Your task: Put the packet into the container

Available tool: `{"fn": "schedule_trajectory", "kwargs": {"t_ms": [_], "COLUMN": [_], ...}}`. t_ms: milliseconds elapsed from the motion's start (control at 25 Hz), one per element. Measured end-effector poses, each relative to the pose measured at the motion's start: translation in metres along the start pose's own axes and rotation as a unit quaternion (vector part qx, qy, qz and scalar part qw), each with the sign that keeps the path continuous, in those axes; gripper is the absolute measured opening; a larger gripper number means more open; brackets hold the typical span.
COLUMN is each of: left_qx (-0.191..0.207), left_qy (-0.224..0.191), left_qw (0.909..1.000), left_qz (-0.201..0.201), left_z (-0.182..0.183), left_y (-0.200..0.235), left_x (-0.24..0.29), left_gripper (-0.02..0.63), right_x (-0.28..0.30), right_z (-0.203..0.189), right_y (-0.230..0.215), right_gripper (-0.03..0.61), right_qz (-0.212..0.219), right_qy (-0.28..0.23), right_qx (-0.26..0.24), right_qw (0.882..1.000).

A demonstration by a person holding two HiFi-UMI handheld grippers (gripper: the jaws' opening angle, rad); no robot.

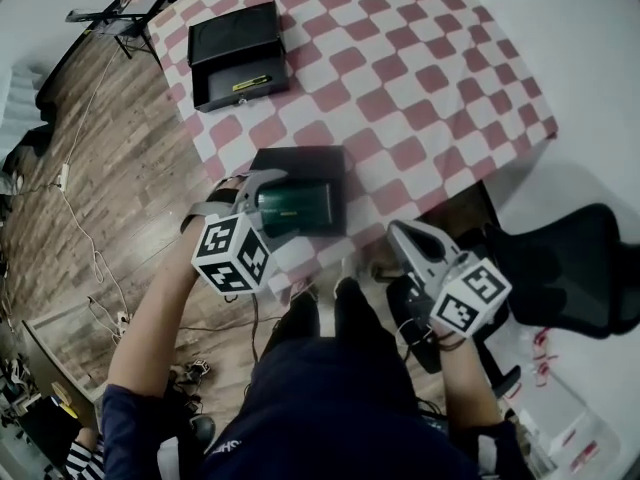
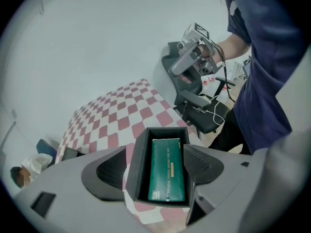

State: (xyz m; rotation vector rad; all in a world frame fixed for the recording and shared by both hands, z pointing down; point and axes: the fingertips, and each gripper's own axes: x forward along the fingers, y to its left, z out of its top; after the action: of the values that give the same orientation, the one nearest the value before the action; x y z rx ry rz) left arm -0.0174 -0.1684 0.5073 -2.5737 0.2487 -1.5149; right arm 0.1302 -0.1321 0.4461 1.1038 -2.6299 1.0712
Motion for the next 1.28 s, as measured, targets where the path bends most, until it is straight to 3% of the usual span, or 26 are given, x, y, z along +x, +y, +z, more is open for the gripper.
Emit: {"fn": "schedule_trajectory", "kwargs": {"t_ms": [280,560,760,1000,1280], "left_qx": [-0.046,-0.111,-0.174,-0.2,-0.242], "left_qy": [-0.087,-0.165,-0.211,-0.219,-0.258], "left_qw": [0.9907,0.9647,0.9399,0.9267,0.9048], "left_qz": [0.095,0.173,0.204,0.231,0.237], "left_z": [0.015,0.009,-0.005,-0.026,-0.035], "left_y": [0.003,-0.004,-0.008,-0.023,-0.038], "left_x": [-0.065,-0.117,-0.15,-0.17,-0.182], "left_gripper": [0.28,0.151,0.075,0.046,0.035], "right_x": [0.011,0.022,0.028,0.038,0.043], "right_z": [0.024,0.031,0.034,0.031,0.029], "right_y": [0.041,0.072,0.094,0.118,0.135], "right_gripper": [0.015,0.015,0.015,0.015,0.015], "right_qz": [0.009,0.009,0.008,0.005,0.004], "right_qy": [-0.006,-0.002,-0.003,0.0,0.006], "right_qx": [-0.042,-0.079,-0.101,-0.121,-0.139], "right_qw": [0.999,0.997,0.995,0.993,0.99]}}
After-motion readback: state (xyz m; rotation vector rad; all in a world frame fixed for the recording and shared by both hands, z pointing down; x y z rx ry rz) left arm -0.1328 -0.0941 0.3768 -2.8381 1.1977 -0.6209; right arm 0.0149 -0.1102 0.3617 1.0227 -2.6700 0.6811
